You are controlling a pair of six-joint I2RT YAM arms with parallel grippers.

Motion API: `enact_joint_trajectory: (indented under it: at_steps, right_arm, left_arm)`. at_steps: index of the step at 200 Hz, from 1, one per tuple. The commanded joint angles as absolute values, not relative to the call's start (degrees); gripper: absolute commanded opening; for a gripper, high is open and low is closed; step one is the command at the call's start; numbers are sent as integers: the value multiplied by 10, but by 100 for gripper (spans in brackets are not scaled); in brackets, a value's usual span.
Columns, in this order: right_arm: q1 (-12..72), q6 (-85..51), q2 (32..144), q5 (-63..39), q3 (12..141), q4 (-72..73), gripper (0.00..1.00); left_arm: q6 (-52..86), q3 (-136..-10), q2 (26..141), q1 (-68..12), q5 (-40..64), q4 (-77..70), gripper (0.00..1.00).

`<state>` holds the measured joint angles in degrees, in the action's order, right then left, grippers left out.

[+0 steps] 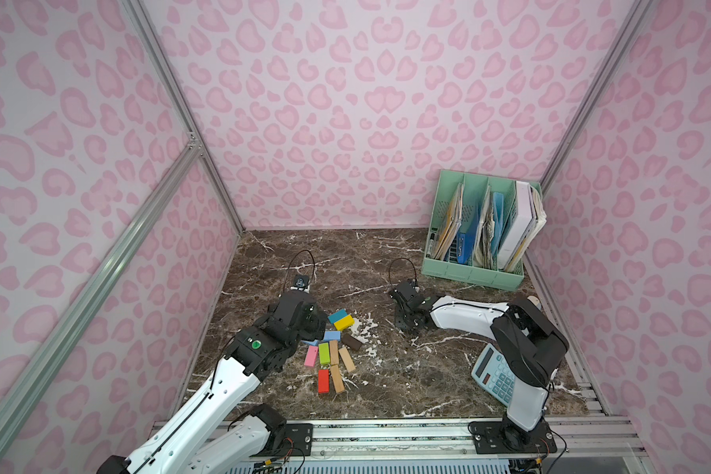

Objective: Assemble the number 8 with building blocks
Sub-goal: Assemble the building block at the center of the board.

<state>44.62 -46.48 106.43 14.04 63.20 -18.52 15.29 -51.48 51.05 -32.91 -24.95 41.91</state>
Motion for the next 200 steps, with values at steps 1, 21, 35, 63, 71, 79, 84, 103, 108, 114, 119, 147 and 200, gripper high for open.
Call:
enact_joint_trajectory:
  at_steps: [1,21,35,63,71,79,84,103,108,114,119,147,200]
  right_arm:
    - [443,-476,1064,146,634,-212,28]
    - [441,-487,1061,151,633,-221,24]
    - [441,-485,1061,156,635,-230,24]
    - [441,-475,1059,148,630,-226,24]
    - [441,-472,1060,145,630,-225,26]
    - [441,-470,1061,143,631,-224,27]
    - [441,-469,1062,141,631,-223,29]
    - [440,-465,1062,136,635,-223,41]
    - [440,-464,1061,135,635,-223,43]
    - [440,-463,1059,134,635,-222,46]
    - [440,-463,1057,133,636,-222,48]
    - [440,-458,1042,127,641,-223,54]
    - [430,-452,1030,120,645,-223,54]
  left_arm:
    - [155,-519,512,-328,-255,426,97]
    - [155,-519,514,-329,-255,428,97]
    - [155,-519,515,-329,-255,427,97]
    - [154,-520,516,-328,-255,428,97]
    - [154,-520,517,-328,-254,427,97]
    - [154,-520,518,-328,-255,429,97]
    - [154,-520,518,-329,-255,429,97]
    - [154,-520,518,-329,-255,428,97]
    - [154,-520,518,-328,-256,429,97]
    - [155,-520,518,-329,-256,428,97]
    - [153,-520,517,-329,-256,428,97]
    - [153,-519,517,-329,-255,429,97]
    - [153,-520,514,-329,-259,431,97]
